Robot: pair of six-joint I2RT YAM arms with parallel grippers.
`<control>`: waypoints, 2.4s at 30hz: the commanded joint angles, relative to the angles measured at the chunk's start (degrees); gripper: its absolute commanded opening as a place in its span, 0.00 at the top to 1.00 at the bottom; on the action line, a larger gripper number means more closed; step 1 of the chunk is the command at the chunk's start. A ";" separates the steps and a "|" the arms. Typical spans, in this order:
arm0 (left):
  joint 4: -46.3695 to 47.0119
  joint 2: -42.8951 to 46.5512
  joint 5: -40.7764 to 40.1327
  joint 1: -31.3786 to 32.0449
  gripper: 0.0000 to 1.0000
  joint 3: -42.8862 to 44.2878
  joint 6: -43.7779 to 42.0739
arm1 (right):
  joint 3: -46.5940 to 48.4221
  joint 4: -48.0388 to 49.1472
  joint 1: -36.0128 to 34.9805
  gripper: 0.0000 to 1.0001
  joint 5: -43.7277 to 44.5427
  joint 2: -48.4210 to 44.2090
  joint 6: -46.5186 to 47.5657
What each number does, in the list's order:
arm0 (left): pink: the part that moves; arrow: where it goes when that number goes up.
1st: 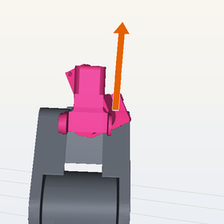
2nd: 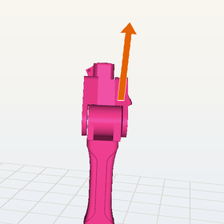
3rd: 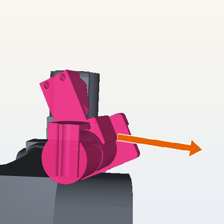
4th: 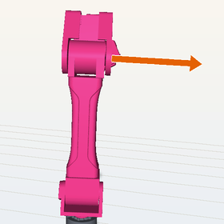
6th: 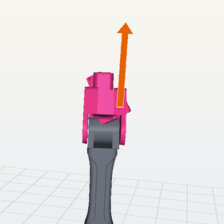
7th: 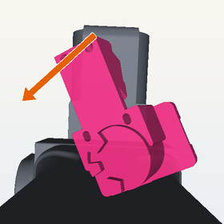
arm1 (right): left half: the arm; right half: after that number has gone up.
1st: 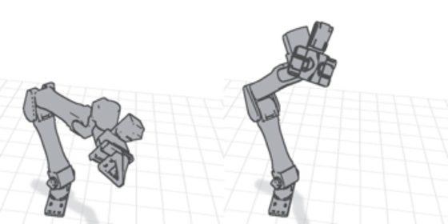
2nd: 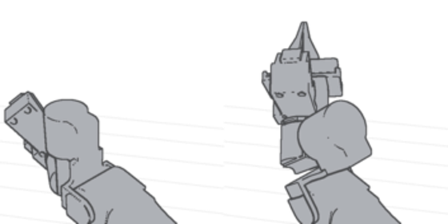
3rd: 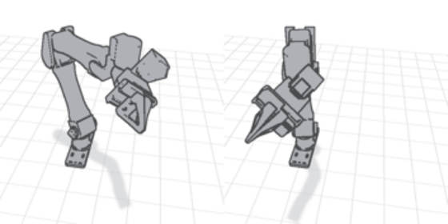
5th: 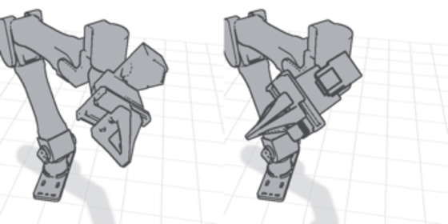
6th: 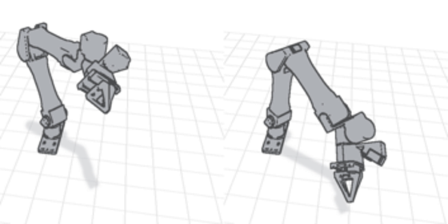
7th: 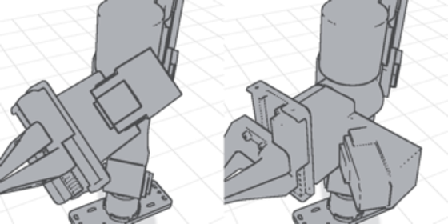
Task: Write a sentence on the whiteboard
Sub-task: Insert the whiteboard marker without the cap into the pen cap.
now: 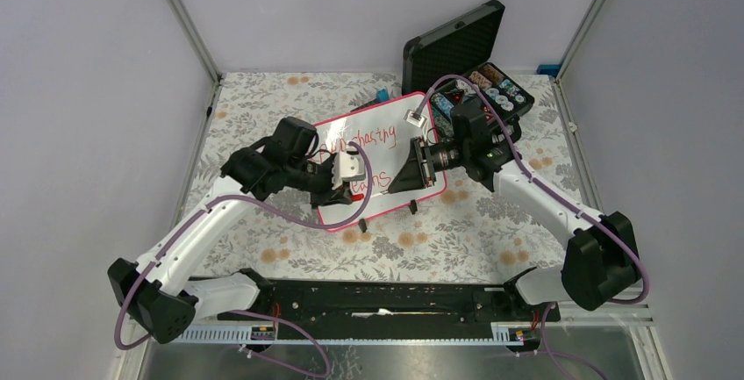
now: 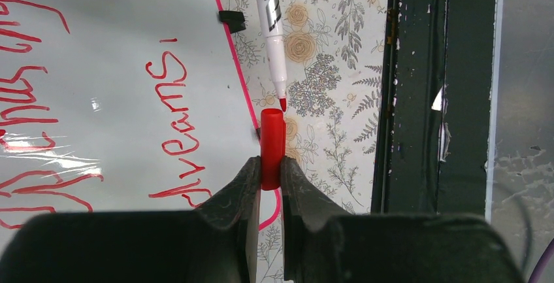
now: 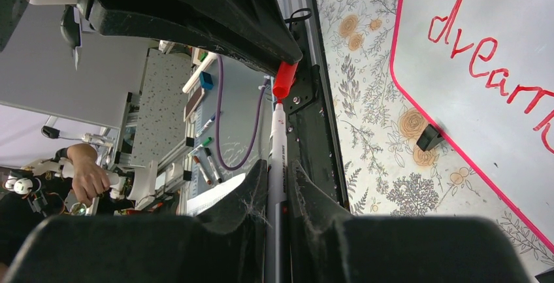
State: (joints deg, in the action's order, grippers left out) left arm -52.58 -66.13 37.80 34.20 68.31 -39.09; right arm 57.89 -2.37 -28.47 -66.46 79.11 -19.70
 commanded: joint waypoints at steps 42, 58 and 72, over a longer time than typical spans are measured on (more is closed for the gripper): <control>-0.67 -0.15 0.63 1.40 1.00 1.11 -2.14 | 3.15 -1.60 -0.98 1.00 2.21 0.61 1.69; -0.24 -1.11 -0.53 1.64 1.00 1.27 -1.46 | 3.12 -1.65 -1.61 1.00 2.09 0.65 1.80; 2.06 -1.36 -0.39 1.75 1.00 1.40 1.92 | 2.93 -2.88 -2.33 1.00 3.59 0.55 3.29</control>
State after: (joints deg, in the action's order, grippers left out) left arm -54.28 -67.35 36.29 35.55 67.83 -39.00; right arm 58.76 -4.84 -29.63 -63.57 79.77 -17.98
